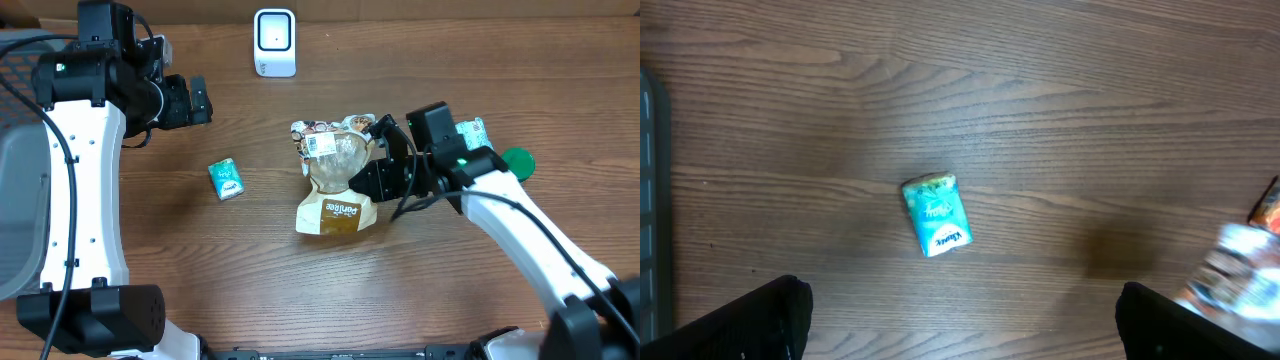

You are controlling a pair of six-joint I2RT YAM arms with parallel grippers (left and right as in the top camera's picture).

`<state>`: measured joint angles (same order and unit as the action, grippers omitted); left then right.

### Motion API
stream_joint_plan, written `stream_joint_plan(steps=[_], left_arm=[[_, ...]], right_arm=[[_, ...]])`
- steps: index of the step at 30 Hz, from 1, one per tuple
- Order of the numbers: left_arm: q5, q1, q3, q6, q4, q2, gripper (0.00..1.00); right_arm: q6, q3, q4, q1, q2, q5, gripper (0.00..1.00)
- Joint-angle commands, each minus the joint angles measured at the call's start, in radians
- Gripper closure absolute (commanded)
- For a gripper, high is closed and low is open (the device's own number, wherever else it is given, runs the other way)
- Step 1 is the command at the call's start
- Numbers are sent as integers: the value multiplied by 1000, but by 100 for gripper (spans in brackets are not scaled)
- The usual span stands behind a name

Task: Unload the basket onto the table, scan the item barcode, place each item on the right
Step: 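Lift the bread bag and swing it toward the scanner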

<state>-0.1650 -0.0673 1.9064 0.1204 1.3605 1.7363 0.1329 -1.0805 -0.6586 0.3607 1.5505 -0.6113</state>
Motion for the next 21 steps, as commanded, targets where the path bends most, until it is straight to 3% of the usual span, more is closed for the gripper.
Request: stream_joint_plan(steps=[1,10,21], left_arm=[[-9,5,20,-8,-4,-9,0],[-9,5,20,-8,-4,-9,0],[-9,5,20,-8,-4,-9,1]], right_arm=[[-7,-21,-30,5,-141,-28,96],[46,-21,-66,3,-264,-68,96],[73,-21,-85,3,-283,-101,96]])
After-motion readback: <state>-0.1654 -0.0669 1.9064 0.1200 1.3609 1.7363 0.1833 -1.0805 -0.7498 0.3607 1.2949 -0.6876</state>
